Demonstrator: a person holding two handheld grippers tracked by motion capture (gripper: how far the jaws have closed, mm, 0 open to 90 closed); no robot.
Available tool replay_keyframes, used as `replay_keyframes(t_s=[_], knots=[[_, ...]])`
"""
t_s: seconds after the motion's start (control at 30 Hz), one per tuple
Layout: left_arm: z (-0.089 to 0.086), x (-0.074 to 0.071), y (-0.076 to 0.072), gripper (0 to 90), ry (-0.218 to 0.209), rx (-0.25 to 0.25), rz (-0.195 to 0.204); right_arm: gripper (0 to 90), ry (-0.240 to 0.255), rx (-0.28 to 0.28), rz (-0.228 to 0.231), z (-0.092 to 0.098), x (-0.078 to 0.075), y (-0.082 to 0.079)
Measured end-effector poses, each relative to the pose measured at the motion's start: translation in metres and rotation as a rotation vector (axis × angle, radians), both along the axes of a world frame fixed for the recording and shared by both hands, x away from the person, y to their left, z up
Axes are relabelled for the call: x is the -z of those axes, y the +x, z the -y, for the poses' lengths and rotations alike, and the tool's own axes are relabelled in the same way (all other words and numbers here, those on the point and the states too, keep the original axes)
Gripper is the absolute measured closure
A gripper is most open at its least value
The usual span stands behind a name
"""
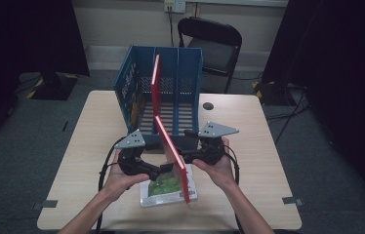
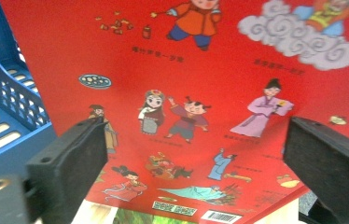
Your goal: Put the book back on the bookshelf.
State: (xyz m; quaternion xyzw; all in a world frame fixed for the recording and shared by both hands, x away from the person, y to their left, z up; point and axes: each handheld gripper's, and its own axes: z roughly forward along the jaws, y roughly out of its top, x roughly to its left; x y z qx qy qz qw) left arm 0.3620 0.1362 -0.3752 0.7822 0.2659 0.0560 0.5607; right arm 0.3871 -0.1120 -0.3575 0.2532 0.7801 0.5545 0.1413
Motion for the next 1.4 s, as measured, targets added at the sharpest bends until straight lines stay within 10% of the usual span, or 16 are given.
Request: replay_keyframes(t_s=[0.87, 1.4], knots=[[-0.006, -0.001, -0.005, 3.7, 0.023, 0.011, 0.026, 26.7, -0.019, -0.034, -0.008, -0.005, 0.001, -0.006], [-0.009, -0.001, -0.005, 7.0, 0.022, 0.025, 0.033, 31.8, -0.046, -0.023, -0.036, 0.04, 0.008, -0.054]])
